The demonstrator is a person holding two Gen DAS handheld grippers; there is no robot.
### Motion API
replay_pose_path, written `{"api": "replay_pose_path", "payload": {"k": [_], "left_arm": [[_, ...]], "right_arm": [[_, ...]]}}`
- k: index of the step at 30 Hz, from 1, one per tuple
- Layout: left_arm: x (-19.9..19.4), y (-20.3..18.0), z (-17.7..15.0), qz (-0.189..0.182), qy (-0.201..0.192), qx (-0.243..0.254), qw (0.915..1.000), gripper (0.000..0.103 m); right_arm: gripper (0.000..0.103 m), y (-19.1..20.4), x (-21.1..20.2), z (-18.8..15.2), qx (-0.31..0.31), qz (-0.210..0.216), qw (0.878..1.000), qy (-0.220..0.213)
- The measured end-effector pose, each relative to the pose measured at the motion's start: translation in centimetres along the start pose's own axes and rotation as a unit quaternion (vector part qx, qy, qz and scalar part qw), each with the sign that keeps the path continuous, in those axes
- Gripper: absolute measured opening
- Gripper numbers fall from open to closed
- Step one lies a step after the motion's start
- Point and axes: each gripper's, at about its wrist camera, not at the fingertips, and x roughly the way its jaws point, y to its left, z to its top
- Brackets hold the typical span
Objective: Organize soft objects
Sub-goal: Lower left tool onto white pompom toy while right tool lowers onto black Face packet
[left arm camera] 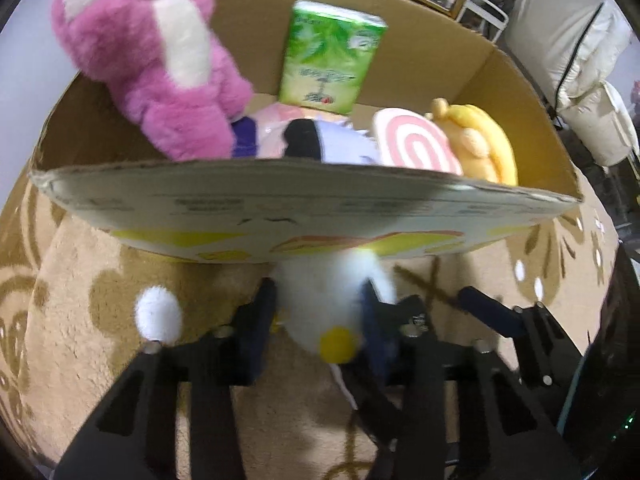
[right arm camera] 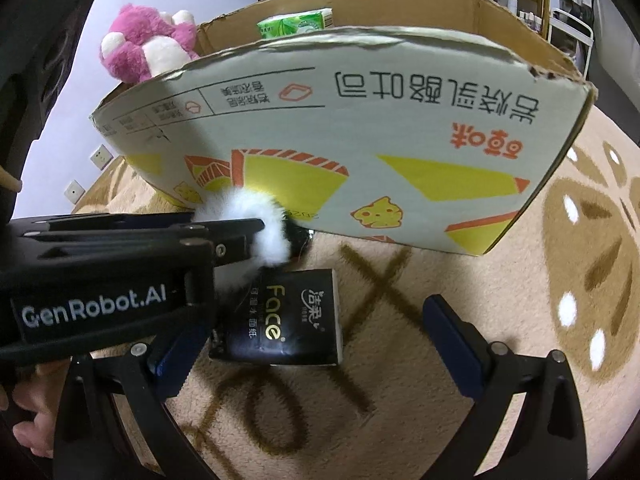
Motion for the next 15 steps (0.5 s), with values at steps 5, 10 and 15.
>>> {"api": "replay_pose_path", "payload": {"k": [5,10,15], "left_arm": [[-0.5,-0.7,0.1,0.008,-0.004,0.023,0.9997,0.018],[-1.3,-0.1,-1.1,0.021,-0.01,0.011,0.9997,0.001],[-1.4,1.1,-1.5,0.023,-0.008,0.004,0.9997,0.001]], "right_arm": [[0.103,0.3,-0.1,-0.1,0.0,0.003,1.0,-0.003],[0.103,0.3,-0.4,-0.1,-0.006,0.009,1.0,-0.006],[0.098,1.2,0.4,0.1,-0.017,0.011,1.0,-0.001]]}}
